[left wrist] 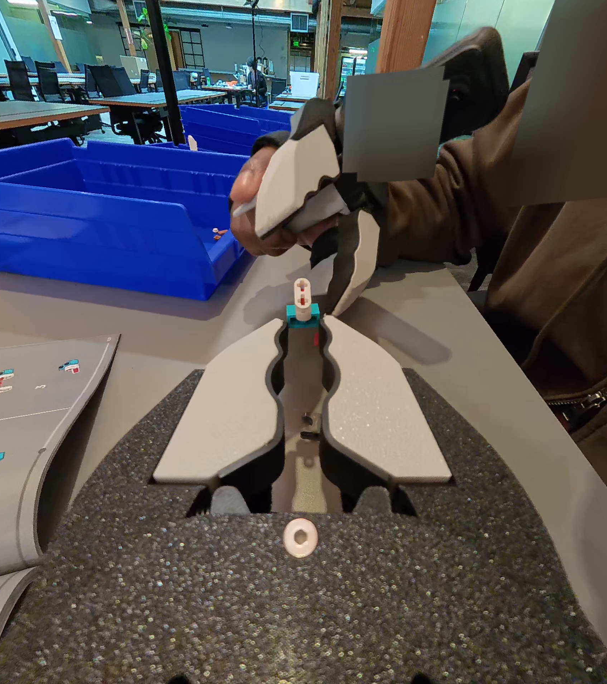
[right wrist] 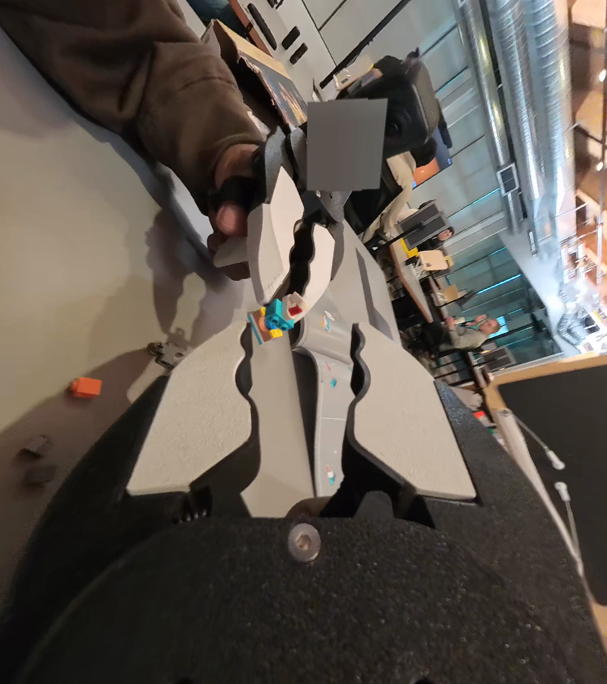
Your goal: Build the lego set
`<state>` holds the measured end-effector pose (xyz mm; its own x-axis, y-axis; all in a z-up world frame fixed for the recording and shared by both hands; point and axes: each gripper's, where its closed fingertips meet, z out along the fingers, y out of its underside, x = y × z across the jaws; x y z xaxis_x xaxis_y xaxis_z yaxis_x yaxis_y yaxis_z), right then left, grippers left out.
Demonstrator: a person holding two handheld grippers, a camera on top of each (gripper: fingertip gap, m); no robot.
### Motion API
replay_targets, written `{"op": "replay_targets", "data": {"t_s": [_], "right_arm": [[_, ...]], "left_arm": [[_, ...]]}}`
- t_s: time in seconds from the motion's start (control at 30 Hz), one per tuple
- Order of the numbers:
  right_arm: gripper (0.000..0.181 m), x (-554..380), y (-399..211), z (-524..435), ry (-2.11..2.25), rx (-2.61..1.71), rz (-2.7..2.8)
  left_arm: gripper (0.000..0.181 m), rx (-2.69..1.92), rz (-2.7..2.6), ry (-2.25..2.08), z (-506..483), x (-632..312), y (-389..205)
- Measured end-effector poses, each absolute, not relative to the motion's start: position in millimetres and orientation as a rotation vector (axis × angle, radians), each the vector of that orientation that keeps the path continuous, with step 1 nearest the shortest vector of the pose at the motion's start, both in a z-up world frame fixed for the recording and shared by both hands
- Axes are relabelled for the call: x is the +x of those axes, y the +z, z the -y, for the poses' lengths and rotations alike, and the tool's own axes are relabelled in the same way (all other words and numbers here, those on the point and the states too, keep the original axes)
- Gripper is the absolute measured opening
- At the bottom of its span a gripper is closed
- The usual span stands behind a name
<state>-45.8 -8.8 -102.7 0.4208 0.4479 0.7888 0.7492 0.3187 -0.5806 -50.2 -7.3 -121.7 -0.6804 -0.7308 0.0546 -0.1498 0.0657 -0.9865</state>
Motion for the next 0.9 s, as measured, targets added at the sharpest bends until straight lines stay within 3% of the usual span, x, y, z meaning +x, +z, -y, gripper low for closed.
{"op": "replay_targets", "data": {"t_s": [0.37,0.9], "right_arm": [[0.052,-61.4,-111.2,4.6,-0.422,-1.207,1.340],[0.026,-59.4,-107.3,-0.3,-0.548,-1.148,1.303]], "left_arm": [[0.016,-0.876,-1.888,-1.679,8.9,-51.3,-120.2],[0.016,-0.870,-1.864,-1.723,10.3,-51.7,-116.4]]}}
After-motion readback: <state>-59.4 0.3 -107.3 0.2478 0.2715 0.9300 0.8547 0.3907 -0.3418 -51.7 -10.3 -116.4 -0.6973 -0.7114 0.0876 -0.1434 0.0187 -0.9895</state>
